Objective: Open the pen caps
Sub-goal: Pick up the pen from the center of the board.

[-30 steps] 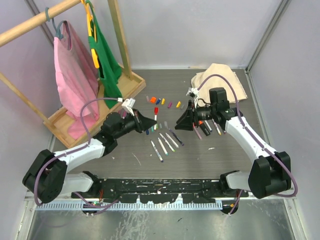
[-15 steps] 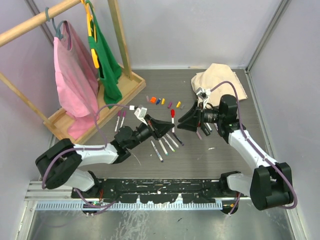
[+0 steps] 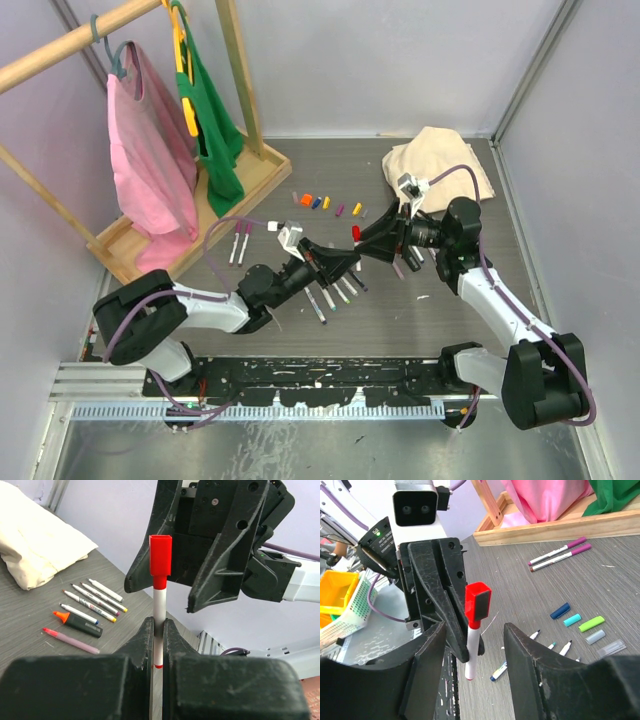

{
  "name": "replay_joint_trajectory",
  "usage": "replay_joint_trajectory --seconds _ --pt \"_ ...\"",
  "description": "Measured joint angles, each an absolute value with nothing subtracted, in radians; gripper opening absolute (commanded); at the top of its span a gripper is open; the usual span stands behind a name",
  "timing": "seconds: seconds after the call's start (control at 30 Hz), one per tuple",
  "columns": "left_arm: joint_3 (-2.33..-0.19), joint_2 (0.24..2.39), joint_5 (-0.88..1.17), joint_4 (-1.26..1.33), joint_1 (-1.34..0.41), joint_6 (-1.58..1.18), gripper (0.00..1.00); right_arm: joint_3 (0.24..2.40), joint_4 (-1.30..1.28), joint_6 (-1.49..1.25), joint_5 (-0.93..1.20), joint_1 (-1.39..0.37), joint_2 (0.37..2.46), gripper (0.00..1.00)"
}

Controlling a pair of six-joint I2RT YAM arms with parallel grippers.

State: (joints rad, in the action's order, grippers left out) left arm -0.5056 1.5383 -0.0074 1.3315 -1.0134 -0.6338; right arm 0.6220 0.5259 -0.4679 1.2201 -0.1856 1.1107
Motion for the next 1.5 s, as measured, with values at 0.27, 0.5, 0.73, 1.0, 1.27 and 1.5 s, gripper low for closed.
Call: replay_joint_trajectory --seconds 0.27,0.5,0.73,1.0,1.27,1.5 --pt "-0.515 1.539 -0.025 1.346 -1.032 -0.63 0.0 0.622 0.519 -0.478 1.179 -0.186 1.113 0.42" --pt "-0.523 1.554 -0.046 1.346 -1.035 -0.632 0.0 0.618 0.505 -0.48 1.168 -0.186 1.113 0.27" --pt "-0.524 1.567 -0.065 1.338 -1.035 -0.64 0.0 0.618 0.46 -0.442 1.162 -0.196 1.112 0.25" --pt "-0.525 1.567 -0.077 1.321 -1.035 -0.652 0.0 0.619 0.394 -0.38 1.142 -0.214 1.112 0.23" --pt "-0.526 1.566 -0.081 1.298 -1.035 -0.667 0.27 0.633 0.331 -0.336 1.139 -0.22 1.112 0.01" --pt "-0.524 1.517 -0.063 1.28 -1.039 -0.665 0.66 0.663 0.251 -0.274 1.127 -0.221 1.112 0.01"
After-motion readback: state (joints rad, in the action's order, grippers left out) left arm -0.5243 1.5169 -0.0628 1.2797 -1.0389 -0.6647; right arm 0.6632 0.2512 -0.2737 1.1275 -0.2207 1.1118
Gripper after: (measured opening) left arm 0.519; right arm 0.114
